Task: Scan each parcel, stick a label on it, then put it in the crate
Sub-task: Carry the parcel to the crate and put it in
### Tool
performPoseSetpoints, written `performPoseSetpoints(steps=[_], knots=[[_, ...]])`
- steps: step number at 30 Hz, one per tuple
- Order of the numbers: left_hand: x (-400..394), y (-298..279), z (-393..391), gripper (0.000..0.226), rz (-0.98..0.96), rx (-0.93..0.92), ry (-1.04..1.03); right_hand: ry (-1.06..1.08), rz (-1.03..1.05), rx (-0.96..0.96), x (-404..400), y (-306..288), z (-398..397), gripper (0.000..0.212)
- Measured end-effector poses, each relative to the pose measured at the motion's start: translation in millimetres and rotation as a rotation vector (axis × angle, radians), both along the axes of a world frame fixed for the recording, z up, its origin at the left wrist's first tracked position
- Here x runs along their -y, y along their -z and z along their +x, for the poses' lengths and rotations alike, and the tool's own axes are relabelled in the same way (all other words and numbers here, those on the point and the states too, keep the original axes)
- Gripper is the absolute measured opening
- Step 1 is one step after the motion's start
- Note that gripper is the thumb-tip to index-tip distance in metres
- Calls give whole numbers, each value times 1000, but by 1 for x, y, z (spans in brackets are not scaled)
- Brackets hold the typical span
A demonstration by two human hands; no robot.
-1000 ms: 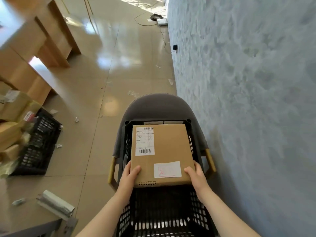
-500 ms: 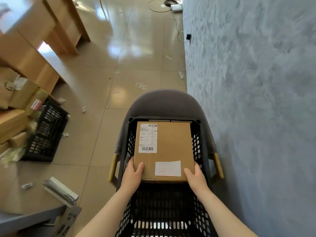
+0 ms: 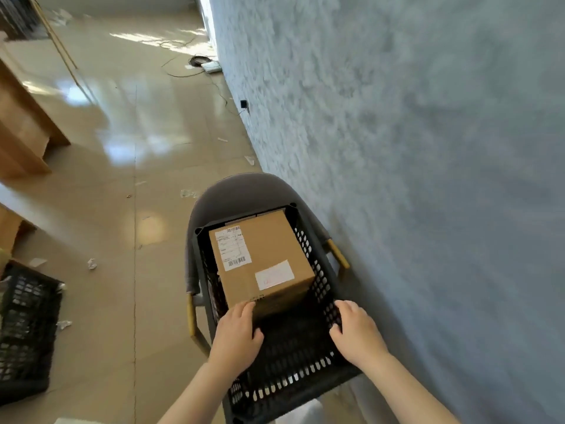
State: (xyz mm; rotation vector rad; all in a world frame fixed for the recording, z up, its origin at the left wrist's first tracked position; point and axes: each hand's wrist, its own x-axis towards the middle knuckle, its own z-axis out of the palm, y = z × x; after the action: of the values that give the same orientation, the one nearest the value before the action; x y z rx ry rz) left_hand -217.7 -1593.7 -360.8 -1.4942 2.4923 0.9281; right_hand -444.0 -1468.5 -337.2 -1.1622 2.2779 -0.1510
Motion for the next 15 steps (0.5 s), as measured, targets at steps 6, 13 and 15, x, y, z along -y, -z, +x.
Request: performPoseSetpoints(steps=[6, 13, 15], knots=[[-47, -39, 1, 52, -46, -66, 353, 230, -51, -83, -111, -30, 48, 51], [-140, -74, -30, 46, -271, -93, 832, 549, -96, -151, -250, -62, 105, 50], [-178, -80, -40, 46, -305, -92, 970, 697, -118, -141, -297, -68, 124, 52]])
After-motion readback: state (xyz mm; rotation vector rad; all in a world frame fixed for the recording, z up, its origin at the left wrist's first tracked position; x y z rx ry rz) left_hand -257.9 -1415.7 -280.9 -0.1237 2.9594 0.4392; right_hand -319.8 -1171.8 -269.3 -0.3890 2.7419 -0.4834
